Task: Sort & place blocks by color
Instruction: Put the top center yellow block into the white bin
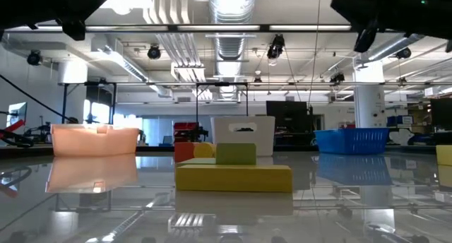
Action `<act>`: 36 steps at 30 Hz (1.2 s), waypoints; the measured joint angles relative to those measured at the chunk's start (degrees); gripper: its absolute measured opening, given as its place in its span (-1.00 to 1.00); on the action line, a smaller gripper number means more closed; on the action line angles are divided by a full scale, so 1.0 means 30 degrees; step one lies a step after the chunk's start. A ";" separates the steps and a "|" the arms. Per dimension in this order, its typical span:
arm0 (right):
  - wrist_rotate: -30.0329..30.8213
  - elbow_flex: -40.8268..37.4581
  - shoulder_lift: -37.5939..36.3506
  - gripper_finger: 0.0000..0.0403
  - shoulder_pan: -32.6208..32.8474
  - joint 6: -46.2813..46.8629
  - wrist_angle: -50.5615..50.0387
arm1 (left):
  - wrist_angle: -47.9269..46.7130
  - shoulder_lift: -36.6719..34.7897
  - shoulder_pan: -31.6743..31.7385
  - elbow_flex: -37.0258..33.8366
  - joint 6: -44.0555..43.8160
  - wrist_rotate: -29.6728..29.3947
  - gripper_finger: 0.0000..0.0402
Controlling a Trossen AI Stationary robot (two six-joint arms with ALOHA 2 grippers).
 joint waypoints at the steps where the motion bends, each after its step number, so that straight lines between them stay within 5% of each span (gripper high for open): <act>1: 0.0000 0.0470 0.0640 -0.79 0.0001 -0.0181 -0.0060 | 0.0037 -0.0001 -0.0001 0.0000 0.0003 0.0006 -0.99; 6: 0.0368 0.2851 0.3491 -0.79 0.0000 -0.0978 -0.0655 | 0.0037 0.0000 -0.0001 0.0000 -0.0027 0.0006 -0.99; 28: 0.1146 1.5836 1.1771 -0.79 -0.0087 -0.3774 -1.6757 | 0.0205 0.1151 -0.0001 -0.0552 -0.2295 0.0035 -0.99; 36: 0.1132 1.8227 1.4424 -0.74 -0.0080 -0.4672 -1.8038 | 0.0192 0.1194 -0.0001 -0.1415 -0.5263 0.0049 -0.99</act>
